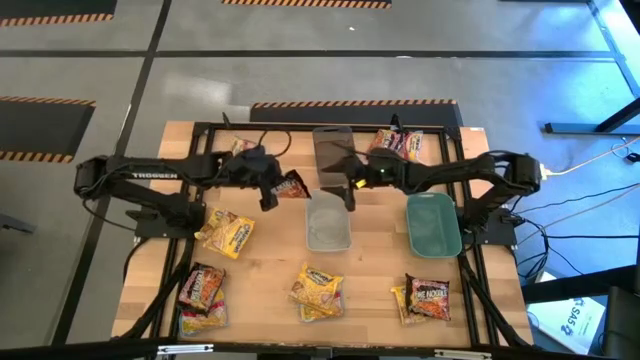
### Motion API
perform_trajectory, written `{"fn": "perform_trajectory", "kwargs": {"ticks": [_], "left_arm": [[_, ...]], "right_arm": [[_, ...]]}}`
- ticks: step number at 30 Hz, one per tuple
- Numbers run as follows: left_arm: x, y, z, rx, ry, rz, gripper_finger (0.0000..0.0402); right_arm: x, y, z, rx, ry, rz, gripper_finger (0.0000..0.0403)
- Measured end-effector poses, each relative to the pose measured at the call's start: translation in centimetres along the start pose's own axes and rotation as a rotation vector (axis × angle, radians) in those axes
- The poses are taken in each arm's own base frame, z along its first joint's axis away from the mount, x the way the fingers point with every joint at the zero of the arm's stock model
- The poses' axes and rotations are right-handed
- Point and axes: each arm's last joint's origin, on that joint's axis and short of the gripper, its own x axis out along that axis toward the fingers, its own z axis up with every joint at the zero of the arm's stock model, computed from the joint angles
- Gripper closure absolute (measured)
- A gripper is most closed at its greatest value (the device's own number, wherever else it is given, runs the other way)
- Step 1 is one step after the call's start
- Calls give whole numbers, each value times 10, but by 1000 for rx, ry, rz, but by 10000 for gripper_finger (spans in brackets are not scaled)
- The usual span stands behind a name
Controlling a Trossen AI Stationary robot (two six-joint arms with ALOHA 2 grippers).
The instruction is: Sort Maruchan noodles
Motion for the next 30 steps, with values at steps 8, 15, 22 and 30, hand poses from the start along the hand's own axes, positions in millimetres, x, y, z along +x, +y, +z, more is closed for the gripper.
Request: {"fn": "perform_trajectory", "kwargs": {"ticks": [8,15,22,30], "left_arm": [[-6,-23,7,67,-91,44,401],[-10,-29,14,60,-181,108,401],[-12,-32,20,61,-242,108,401],[-12,-30,20,57,-240,146,401]], "right_arm": [[8,-2,-4,17,44,1,145],[14,-1,-6,77,-7,30,145],[17,0,-8,127,-27,23,145],[17,0,-7,149,-30,54,145]]}}
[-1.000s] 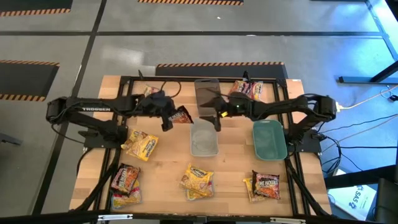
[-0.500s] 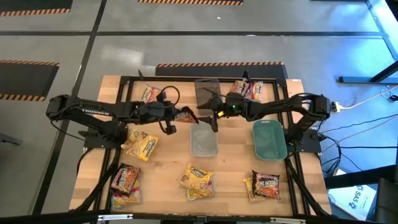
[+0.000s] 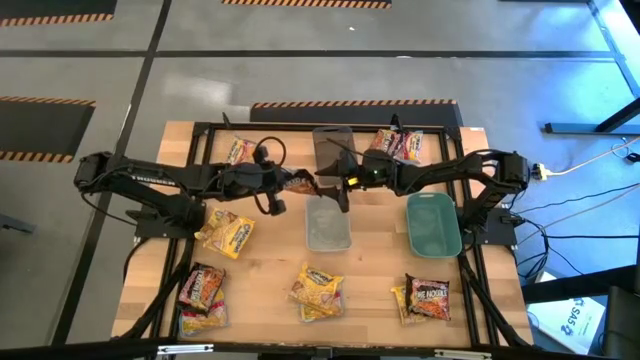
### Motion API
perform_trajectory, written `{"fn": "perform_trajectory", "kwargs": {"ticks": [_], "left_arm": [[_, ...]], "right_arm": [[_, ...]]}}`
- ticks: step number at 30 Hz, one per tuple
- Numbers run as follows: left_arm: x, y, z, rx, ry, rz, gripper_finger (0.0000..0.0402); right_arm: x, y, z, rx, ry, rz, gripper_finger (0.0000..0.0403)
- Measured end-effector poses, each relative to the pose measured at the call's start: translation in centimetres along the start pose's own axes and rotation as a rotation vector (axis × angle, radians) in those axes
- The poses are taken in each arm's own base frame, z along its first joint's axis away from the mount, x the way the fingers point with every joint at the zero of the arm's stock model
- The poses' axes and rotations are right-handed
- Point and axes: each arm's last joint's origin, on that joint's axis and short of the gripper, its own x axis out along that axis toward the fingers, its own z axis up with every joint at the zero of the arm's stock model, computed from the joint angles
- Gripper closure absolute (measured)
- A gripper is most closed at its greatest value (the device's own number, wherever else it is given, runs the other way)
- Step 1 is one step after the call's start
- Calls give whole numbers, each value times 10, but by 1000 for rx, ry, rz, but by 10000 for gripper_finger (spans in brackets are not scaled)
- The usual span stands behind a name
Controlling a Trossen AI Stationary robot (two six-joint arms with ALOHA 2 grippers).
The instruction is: Sort Maruchan noodles
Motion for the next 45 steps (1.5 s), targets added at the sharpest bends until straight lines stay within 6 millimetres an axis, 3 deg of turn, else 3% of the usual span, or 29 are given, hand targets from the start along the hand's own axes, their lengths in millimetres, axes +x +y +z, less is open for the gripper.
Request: {"fn": "perform_trajectory", "kwargs": {"ticks": [4,26,38,45], "left_arm": [[0,0,0,-3,1,16,401],[1,-4,19,-75,-186,-135,401],[4,1,19,-90,-188,-126,398],[0,2,20,-64,-205,-152,349]], "right_arm": [[-1,2,1,4,-2,54,145],[3,12,8,-69,-70,-13,149],[8,13,6,-109,-70,-43,269],[8,13,6,-129,-70,-47,275]]}}
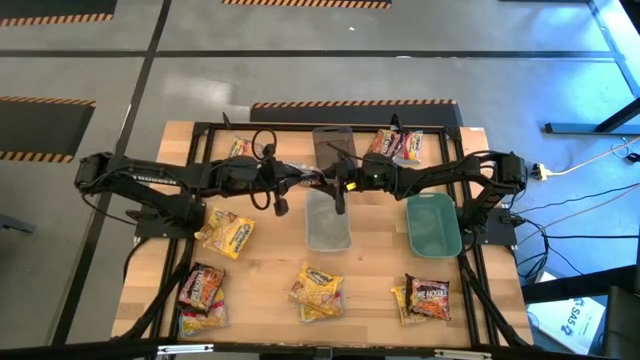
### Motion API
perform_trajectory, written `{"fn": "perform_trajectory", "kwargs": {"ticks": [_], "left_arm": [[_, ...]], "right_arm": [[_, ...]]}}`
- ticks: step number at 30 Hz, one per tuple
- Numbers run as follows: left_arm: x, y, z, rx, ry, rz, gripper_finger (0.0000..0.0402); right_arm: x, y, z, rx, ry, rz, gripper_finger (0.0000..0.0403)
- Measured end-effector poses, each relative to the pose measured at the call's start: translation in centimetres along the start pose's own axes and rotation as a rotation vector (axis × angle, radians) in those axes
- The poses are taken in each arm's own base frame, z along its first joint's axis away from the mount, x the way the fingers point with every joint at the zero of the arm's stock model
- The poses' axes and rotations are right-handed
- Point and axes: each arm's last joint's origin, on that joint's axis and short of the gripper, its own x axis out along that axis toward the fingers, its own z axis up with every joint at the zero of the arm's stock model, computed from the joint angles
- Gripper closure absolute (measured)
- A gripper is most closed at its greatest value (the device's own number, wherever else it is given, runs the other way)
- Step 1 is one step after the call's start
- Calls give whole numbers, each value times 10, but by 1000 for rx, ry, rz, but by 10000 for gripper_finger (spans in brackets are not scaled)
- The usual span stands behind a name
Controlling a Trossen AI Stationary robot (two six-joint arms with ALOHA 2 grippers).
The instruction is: Sort Maruchan noodles
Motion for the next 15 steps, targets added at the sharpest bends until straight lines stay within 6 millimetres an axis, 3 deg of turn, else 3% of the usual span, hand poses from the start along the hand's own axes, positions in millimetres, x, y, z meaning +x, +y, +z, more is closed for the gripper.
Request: {"fn": "perform_trajectory", "kwargs": {"ticks": [9,15], "left_arm": [[-36,11,10,-35,-17,0,248],[-61,20,22,-43,-115,26,231]], "right_arm": [[0,0,-1,-1,13,1,304],[0,0,-1,-1,13,9,309]]}}
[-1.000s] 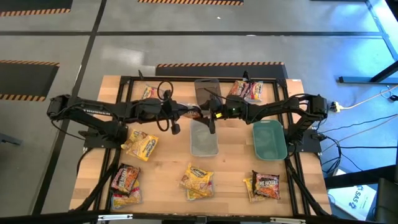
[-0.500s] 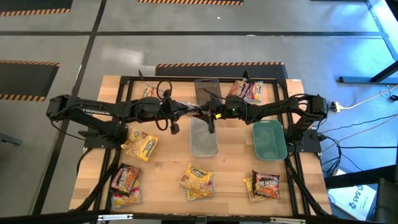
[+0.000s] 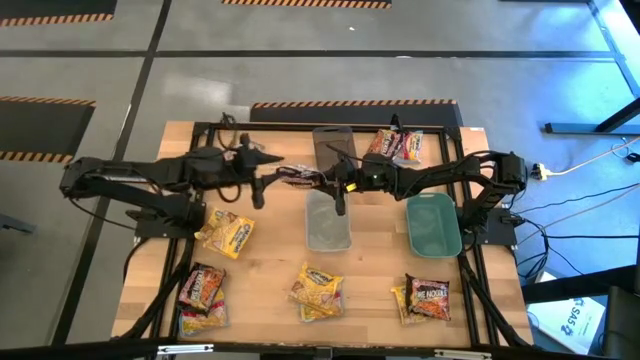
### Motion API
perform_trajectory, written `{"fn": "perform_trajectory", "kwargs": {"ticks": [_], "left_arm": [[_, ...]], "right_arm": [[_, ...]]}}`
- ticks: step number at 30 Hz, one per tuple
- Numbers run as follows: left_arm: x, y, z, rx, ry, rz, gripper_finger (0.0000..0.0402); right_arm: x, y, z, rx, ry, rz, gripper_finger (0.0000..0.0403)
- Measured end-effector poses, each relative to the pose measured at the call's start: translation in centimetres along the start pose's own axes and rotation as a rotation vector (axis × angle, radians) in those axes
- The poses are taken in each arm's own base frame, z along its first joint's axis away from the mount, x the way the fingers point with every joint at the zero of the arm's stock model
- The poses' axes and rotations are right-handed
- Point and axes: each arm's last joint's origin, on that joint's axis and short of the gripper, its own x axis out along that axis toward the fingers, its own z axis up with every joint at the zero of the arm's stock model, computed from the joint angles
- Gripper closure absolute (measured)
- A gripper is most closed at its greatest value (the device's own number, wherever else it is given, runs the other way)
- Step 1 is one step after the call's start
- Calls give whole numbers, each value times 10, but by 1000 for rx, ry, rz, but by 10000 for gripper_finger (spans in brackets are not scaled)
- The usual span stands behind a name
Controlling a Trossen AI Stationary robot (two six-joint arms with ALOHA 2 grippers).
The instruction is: Sort Maruchan noodles
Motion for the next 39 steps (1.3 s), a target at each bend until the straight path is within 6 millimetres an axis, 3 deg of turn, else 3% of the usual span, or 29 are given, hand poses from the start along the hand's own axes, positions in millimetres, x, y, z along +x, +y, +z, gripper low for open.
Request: {"fn": "perform_trajectory", "kwargs": {"ticks": [8,12,17,21,26,34,39], "left_arm": [[3,-2,0,6,-9,-85,227],[13,1,-1,14,47,-84,193],[30,4,16,45,238,-113,137],[52,4,25,65,392,-134,118],[79,3,29,146,576,-144,116],[109,-4,16,202,774,-142,117],[117,-5,9,209,818,-145,149]], "right_arm": [[0,0,0,0,0,0,310],[0,0,0,0,0,0,310],[0,0,0,0,0,0,310],[0,0,0,0,0,0,310],[0,0,0,0,0,0,310],[0,0,0,0,2,1,310],[0,0,-1,1,4,1,310]]}}
